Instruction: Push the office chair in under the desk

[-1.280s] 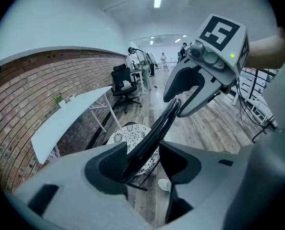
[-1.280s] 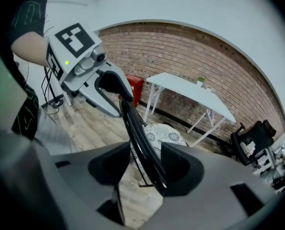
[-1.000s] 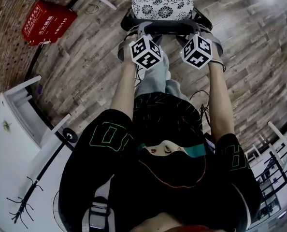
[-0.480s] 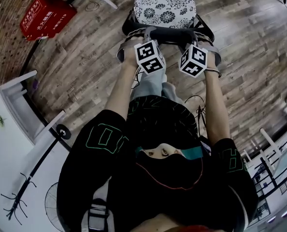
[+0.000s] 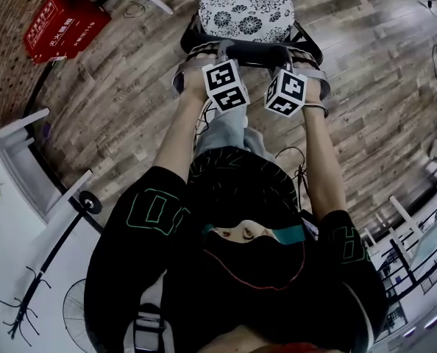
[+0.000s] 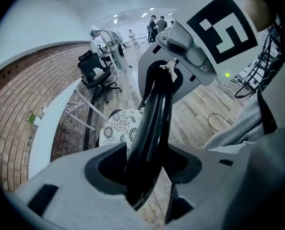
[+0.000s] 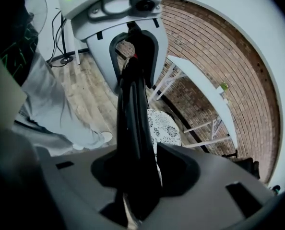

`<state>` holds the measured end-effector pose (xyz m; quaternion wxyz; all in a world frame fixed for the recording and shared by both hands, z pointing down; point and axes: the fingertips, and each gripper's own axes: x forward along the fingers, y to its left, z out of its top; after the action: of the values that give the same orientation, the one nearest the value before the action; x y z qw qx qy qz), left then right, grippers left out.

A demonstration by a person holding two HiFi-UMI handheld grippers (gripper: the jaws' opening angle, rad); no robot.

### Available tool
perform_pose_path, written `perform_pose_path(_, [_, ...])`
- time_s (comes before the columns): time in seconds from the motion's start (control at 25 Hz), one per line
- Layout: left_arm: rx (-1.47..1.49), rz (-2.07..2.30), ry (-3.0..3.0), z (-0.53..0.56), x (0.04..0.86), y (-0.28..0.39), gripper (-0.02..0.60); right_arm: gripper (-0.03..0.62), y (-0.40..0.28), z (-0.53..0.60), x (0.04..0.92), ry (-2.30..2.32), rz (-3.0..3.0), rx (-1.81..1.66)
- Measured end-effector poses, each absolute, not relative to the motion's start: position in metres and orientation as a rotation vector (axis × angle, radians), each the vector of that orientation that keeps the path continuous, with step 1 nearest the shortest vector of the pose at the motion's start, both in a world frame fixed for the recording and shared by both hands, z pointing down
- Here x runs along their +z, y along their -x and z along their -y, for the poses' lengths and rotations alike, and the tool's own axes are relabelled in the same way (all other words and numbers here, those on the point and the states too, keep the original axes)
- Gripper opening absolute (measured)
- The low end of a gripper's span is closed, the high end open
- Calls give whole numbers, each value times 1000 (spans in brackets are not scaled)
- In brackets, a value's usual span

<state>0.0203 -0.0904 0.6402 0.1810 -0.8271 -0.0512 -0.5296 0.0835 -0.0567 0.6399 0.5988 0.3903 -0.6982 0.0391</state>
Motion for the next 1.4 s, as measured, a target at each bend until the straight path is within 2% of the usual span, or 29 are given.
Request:
perform_pose_path(0.16, [-1513, 145, 2323, 99, 641, -27, 222, 123, -89, 66, 644, -868, 1620, 59])
perform_pose_path(0.4, [-1540, 139, 2320, 122, 642, -43, 218, 114, -105, 90, 644, -834, 1634, 44])
perform_pose_path(1.4, [-1634, 76, 2351, 196, 645, -103, 215, 123, -165, 167, 650, -655, 1669, 69])
